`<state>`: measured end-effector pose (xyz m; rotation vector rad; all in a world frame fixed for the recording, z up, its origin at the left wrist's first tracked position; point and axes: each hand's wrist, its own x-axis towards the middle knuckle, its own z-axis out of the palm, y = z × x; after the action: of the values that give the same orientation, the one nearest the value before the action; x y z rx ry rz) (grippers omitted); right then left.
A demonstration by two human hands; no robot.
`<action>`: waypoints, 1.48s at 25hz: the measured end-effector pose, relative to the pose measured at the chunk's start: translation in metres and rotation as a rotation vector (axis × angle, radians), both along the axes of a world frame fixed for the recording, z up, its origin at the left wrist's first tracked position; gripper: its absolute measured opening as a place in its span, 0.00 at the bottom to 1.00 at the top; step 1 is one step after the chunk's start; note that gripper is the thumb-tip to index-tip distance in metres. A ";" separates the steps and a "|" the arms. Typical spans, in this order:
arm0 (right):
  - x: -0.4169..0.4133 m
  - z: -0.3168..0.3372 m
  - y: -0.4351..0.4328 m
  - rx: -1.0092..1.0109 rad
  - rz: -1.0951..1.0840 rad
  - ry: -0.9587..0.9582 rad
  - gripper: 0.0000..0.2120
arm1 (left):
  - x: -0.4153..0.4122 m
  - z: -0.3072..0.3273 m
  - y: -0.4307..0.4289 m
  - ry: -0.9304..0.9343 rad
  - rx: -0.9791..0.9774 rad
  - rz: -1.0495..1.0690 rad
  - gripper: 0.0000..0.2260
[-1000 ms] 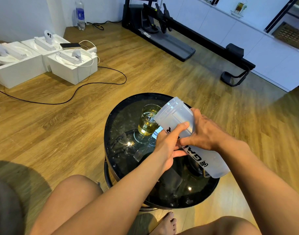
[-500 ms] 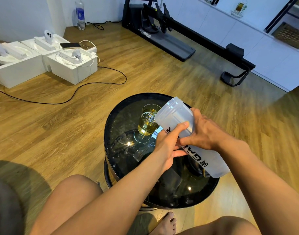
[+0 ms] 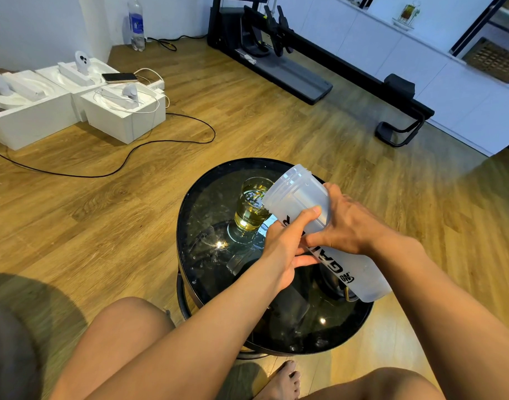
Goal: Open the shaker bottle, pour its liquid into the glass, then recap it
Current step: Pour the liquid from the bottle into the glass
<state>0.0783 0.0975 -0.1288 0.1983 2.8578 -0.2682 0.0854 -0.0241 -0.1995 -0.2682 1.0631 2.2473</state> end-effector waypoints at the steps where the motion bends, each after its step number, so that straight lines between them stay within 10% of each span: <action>1: 0.000 0.000 0.000 0.003 0.000 -0.001 0.45 | 0.000 0.000 0.000 0.000 0.000 0.000 0.14; 37: 0.001 0.006 -0.004 0.010 0.001 -0.025 0.45 | -0.002 -0.003 0.000 0.016 0.006 -0.007 0.13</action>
<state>0.0792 0.0937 -0.1227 0.2001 2.8348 -0.2493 0.0839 -0.0243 -0.2022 -0.2436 1.0634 2.2493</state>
